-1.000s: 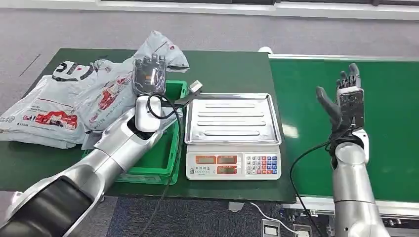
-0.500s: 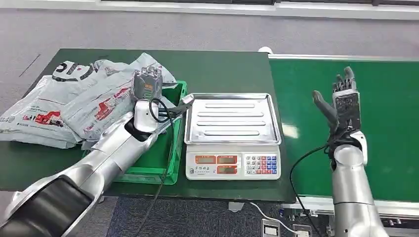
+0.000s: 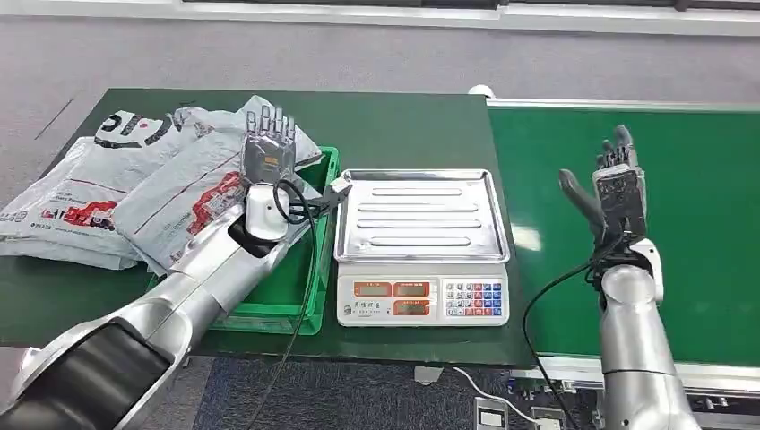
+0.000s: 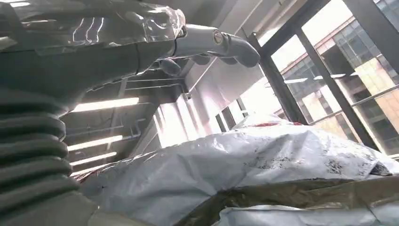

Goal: Moved the parcel from conveyor to table for the left to box.

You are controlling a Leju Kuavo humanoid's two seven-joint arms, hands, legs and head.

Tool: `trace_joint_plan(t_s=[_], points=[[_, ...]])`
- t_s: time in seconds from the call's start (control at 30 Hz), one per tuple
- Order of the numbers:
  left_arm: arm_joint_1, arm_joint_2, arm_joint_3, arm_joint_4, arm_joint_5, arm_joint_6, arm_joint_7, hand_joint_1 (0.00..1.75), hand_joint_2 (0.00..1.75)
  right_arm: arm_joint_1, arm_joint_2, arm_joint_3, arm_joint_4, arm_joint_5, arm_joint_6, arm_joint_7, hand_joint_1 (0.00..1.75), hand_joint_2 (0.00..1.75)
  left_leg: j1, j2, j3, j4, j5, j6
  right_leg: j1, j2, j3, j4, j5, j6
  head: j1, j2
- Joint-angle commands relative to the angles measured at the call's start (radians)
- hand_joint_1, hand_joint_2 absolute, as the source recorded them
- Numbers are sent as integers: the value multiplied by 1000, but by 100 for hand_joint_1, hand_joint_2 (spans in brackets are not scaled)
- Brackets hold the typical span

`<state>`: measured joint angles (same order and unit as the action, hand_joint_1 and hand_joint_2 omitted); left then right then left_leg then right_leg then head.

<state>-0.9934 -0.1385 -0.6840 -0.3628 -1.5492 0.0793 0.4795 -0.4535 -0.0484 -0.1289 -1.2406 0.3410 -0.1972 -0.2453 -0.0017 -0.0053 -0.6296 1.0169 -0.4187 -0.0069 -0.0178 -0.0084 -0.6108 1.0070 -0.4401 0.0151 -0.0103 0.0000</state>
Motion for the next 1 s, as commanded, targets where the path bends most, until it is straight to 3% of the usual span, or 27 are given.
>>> trace_joint_plan(t_s=[0.03,0.23,0.77,0.87,0.9,1.0], points=[[-57,-6,63,51,-22,35,-21,0,0,-95,-11,3,114,-7,19,1,0,175,1,3,2,1,-2,0,1,3,2,-1,0,-1,0,0],[-50,-26,161,33,20,147,-107,0,0,-109,-33,20,156,-25,4,-2,0,175,1,2,1,0,-1,0,1,2,1,-1,0,-1,0,0],[-52,-29,162,33,20,145,-107,0,0,-108,-35,19,156,-26,4,-2,0,175,1,2,1,0,-1,0,1,2,1,0,0,-1,0,0],[-29,-65,335,3,225,103,-383,0,0,-115,-68,33,163,-54,17,-12,0,175,1,2,3,0,-1,0,1,2,3,-1,0,-1,0,0],[-24,-77,359,-5,261,92,-428,0,175,-124,-81,37,173,-66,20,-16,0,175,1,1,1,1,-1,0,1,1,2,-1,0,-1,0,0],[14,-108,445,-83,414,105,-565,0,175,-120,-110,51,171,-93,34,-24,0,175,0,-2,1,0,-1,0,0,-1,2,-1,0,0,0,0]])
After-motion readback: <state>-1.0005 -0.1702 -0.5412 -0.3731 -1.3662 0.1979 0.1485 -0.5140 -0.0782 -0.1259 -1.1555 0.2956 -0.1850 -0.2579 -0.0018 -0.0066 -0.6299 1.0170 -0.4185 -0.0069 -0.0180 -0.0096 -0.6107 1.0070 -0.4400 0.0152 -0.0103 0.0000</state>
